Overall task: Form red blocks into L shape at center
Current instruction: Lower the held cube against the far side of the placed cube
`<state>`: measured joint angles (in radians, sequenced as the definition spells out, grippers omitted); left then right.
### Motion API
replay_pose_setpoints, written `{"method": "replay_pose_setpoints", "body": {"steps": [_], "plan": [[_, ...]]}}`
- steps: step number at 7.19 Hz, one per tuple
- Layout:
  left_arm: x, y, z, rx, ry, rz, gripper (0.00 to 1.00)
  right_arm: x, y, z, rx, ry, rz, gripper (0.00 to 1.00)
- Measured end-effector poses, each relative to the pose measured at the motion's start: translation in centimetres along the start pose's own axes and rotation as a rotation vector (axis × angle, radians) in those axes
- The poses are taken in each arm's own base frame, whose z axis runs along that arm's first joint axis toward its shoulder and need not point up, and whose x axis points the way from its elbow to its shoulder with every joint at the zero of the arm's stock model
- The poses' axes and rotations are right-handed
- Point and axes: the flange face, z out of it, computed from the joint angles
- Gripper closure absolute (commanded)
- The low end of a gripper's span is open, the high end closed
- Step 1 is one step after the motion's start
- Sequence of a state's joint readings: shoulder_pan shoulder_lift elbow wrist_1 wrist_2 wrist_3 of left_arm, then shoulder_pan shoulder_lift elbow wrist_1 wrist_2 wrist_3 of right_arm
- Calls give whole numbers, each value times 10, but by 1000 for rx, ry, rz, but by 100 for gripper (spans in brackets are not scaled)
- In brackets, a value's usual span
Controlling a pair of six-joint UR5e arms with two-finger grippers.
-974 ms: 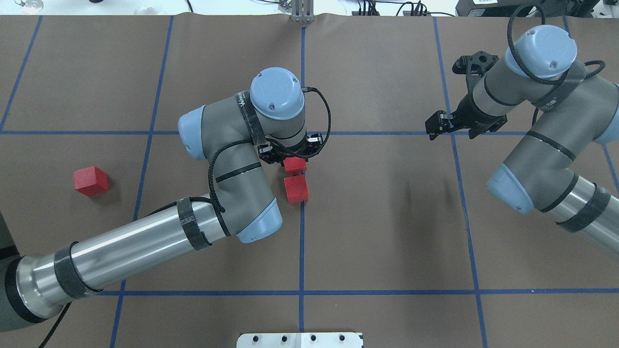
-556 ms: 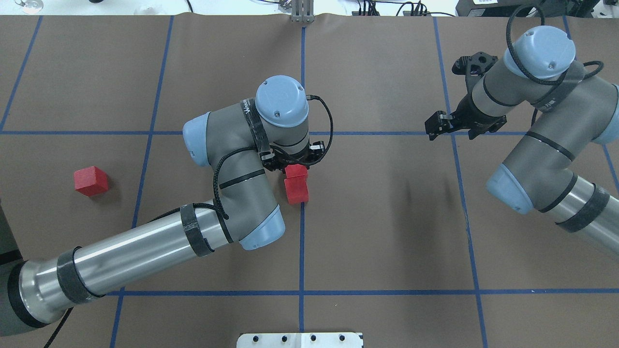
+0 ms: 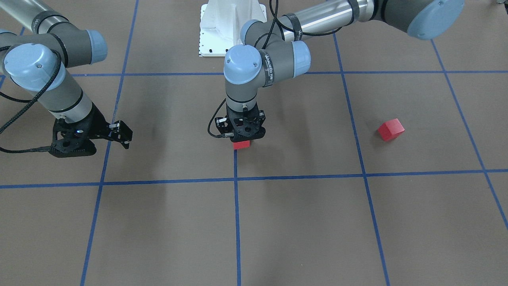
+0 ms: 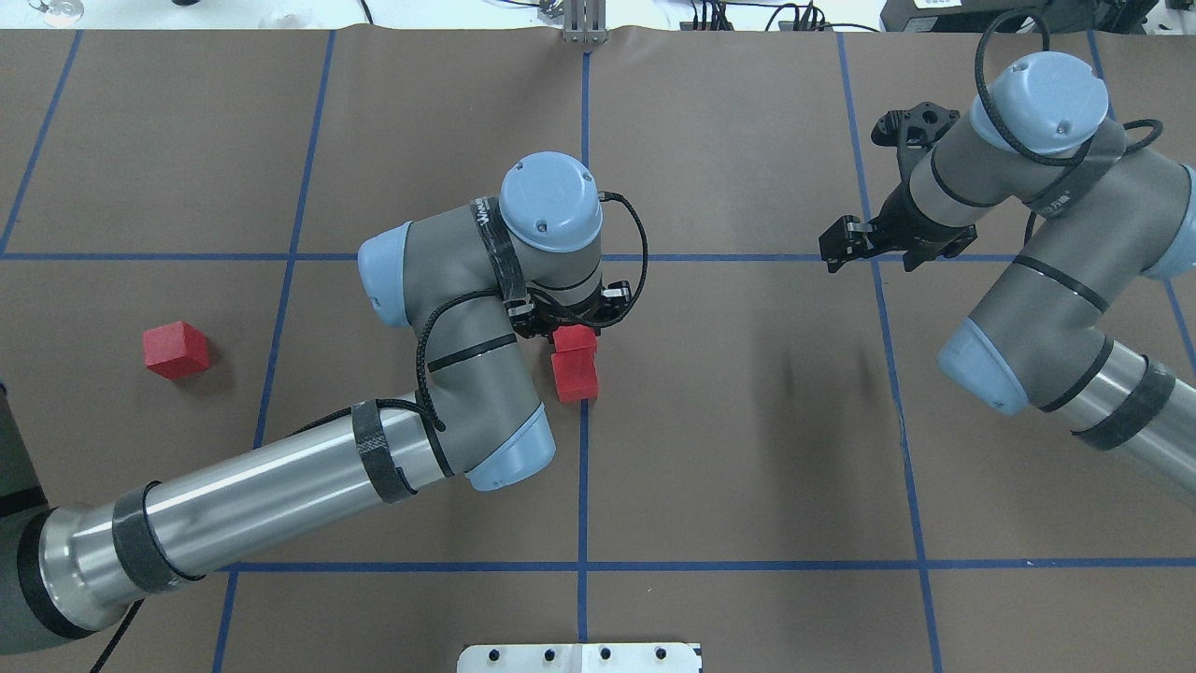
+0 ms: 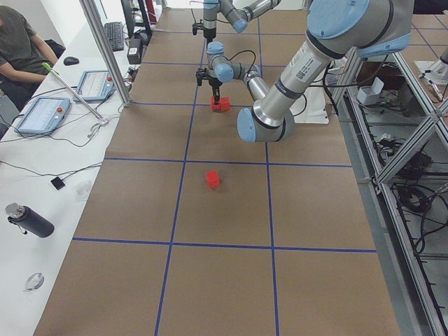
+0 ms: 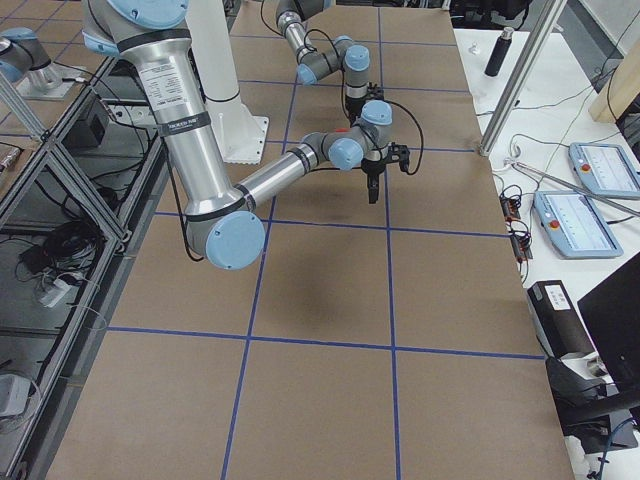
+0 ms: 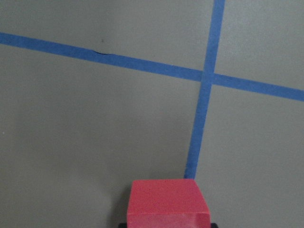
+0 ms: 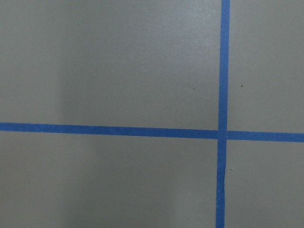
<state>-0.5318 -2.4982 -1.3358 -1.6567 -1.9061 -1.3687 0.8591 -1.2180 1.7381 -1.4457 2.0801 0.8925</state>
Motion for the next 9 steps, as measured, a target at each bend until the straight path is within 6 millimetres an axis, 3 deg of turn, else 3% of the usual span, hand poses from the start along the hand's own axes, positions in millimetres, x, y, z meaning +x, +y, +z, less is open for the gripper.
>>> {"method": "replay_pose_setpoints", "body": {"steps": [8, 9], "plan": [[-2, 1, 2, -7, -14, -13, 100, -1, -1, -2, 3, -3, -1, 1], [-2, 1, 1, -7, -14, -13, 91, -2, -1, -2, 3, -4, -2, 1]]}}
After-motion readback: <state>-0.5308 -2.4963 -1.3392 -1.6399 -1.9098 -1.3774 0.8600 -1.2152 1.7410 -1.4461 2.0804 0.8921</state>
